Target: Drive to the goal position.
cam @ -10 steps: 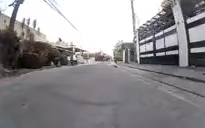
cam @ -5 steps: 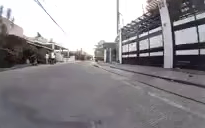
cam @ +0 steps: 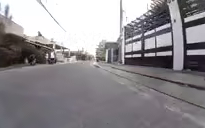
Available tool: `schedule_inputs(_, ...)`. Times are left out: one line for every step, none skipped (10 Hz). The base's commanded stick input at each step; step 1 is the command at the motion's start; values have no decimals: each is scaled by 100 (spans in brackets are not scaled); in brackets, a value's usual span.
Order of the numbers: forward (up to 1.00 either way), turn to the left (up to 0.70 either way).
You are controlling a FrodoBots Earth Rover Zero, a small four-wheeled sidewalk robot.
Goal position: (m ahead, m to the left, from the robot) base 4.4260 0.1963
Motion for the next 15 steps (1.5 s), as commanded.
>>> schedule_inputs(100,-1)
schedule_inputs(100,-1)
schedule_inputs(100,-1)
schedule_inputs(100,-1)
schedule_inputs(100,-1)
schedule_inputs(100,-1)
schedule_inputs(100,-1)
schedule_inputs(100,-1)
schedule_inputs(100,-1)
schedule_inputs(100,-1)
schedule_inputs(100,-1)
schedule_inputs(100,-1)
schedule_inputs(100,-1)
schedule_inputs(100,-1)
schedule_inputs(100,-1)
